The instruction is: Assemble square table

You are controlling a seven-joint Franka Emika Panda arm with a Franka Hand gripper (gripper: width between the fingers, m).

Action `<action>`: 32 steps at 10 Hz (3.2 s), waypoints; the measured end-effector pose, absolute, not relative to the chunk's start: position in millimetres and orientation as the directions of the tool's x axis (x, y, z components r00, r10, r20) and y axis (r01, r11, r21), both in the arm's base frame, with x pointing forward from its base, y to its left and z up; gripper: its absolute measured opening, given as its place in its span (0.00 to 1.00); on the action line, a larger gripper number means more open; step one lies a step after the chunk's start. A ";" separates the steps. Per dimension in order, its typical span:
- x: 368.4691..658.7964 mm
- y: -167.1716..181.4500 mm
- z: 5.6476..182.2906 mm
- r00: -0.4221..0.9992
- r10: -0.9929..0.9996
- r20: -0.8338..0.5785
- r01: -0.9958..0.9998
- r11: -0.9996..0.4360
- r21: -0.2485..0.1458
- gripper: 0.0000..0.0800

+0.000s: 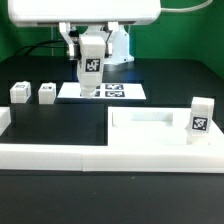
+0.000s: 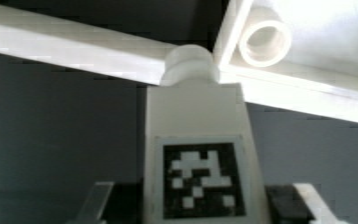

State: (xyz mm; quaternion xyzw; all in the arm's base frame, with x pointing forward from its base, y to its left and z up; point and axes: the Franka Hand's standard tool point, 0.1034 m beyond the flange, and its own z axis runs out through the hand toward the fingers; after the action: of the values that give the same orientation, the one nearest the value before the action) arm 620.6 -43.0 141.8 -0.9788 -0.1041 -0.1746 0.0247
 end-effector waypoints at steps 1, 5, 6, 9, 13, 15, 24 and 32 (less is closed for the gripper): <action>621.0 -34.6 134.2 0.918 0.191 0.348 0.210 -0.978 -0.018 0.36; 627.6 -6.6 124.3 0.927 -0.001 0.376 0.033 -0.996 -0.082 0.36; 627.2 -7.5 123.9 0.926 0.027 0.377 0.058 -0.996 -0.071 0.36; 626.9 -8.5 123.7 0.926 0.024 0.376 0.055 -0.996 -0.071 0.36; 606.5 -22.5 107.9 0.850 0.019 0.526 0.020 -1.000 0.005 0.36; 613.2 -20.5 98.0 0.844 0.001 0.536 0.014 -1.000 -0.020 0.36; 613.2 2.7 75.9 0.852 0.004 0.523 0.028 -0.999 -0.039 0.36; 617.4 3.7 70.1 0.836 0.000 0.549 0.021 -0.999 -0.033 0.47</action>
Offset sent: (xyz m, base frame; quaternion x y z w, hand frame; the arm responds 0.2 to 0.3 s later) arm 0.0154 0.0279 -0.0050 0.0073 0.0371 0.1272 0.9912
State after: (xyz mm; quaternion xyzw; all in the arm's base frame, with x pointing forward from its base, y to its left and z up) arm 617.4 3.7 70.1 -0.9580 -0.0055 -0.2862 0.0190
